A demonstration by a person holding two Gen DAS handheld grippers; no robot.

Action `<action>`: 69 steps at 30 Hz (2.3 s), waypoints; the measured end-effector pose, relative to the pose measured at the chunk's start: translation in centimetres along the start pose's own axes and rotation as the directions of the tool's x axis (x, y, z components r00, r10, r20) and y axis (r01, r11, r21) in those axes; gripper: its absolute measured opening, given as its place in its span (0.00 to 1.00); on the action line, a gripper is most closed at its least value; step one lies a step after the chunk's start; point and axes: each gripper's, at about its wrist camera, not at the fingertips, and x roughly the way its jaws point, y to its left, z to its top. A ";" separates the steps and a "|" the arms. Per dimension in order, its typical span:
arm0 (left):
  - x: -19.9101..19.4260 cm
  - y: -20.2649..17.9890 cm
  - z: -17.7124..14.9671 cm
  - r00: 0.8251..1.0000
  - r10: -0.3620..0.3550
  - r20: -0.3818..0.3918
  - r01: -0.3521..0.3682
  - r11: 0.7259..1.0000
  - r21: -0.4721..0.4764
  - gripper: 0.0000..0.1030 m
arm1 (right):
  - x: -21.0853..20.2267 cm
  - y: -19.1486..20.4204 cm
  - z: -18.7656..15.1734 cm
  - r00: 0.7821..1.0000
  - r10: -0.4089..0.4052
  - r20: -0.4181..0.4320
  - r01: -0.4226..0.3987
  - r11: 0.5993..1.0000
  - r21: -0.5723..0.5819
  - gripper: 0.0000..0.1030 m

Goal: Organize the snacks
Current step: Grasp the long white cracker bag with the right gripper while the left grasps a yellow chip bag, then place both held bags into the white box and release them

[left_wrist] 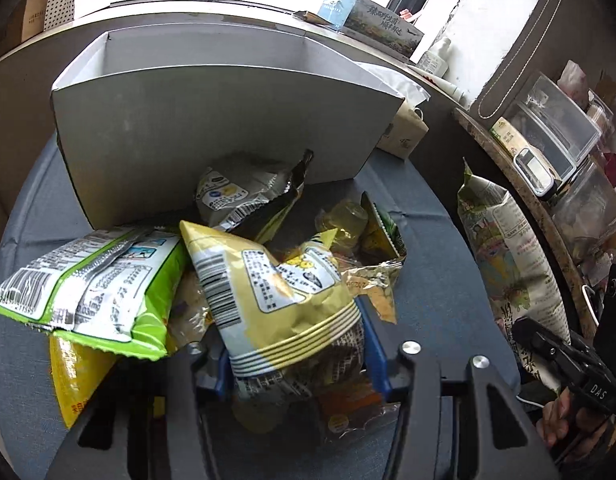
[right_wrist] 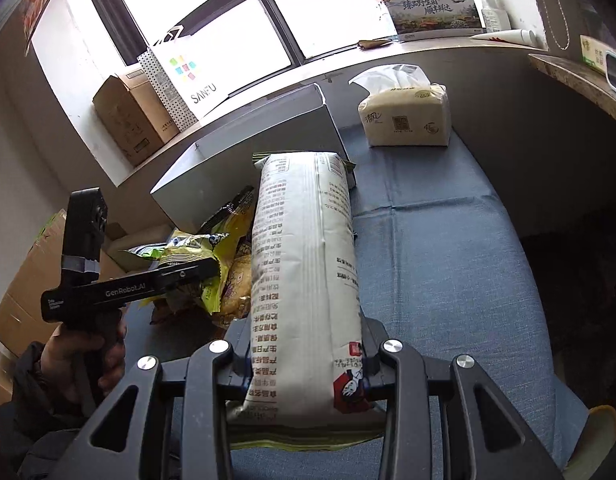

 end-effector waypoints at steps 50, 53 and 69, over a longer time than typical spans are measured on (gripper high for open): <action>-2.8 7.0 22.2 0.932 0.301 0.203 -0.321 0.944 0.075 1.00 | 18.8 10.3 25.7 0.984 -0.178 -0.018 0.170 0.961 -0.218 0.96; -3.0 7.7 21.6 0.937 0.291 0.194 -0.307 0.950 0.058 1.00 | 18.7 9.7 25.3 0.987 -0.160 -0.028 0.151 0.967 -0.207 1.00; -11.4 3.6 15.6 0.938 0.189 0.289 -0.220 0.972 0.078 1.00 | 9.1 10.4 19.9 0.990 -0.037 0.139 0.075 0.958 -0.278 1.00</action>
